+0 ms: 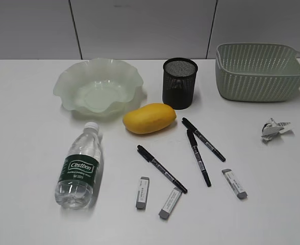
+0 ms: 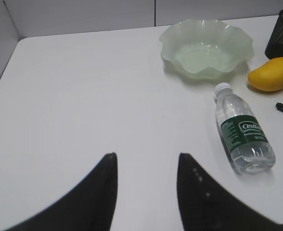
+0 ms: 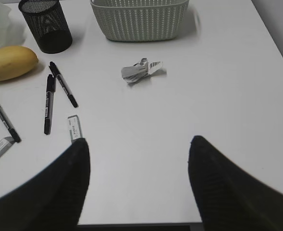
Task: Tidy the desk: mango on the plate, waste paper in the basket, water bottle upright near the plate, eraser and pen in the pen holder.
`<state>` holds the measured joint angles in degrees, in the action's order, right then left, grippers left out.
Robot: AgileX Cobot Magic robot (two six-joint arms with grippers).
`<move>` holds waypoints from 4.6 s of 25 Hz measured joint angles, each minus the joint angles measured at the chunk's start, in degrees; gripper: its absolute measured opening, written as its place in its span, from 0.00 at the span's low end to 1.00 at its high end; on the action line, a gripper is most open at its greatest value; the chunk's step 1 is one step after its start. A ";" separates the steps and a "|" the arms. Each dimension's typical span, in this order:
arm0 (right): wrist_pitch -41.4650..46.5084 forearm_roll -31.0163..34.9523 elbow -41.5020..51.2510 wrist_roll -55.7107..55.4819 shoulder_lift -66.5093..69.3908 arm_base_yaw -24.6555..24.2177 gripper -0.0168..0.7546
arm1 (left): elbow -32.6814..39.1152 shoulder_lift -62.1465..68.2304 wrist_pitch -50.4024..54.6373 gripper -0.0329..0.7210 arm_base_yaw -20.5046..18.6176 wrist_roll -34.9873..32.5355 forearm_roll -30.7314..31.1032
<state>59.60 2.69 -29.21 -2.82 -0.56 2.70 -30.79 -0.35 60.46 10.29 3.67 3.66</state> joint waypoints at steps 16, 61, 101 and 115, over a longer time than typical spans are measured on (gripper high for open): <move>0.00 0.00 0.00 0.00 0.00 0.00 0.68 | 0.00 0.00 0.00 0.45 0.00 0.00 0.00; 0.00 -0.05 0.00 0.00 -0.05 0.00 0.68 | -51.63 120.73 -44.78 0.90 29.49 -53.33 -20.31; 0.00 0.19 0.00 0.00 -0.05 0.00 0.68 | -53.66 122.93 -50.95 0.67 14.99 -52.04 -22.88; 0.00 0.92 0.00 0.00 -0.05 0.00 0.68 | -53.66 110.16 -36.09 0.77 13.71 -39.24 -27.34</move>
<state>59.60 3.62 -29.21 -2.82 -0.60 2.70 -84.45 109.81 24.37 24.00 -35.57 -23.68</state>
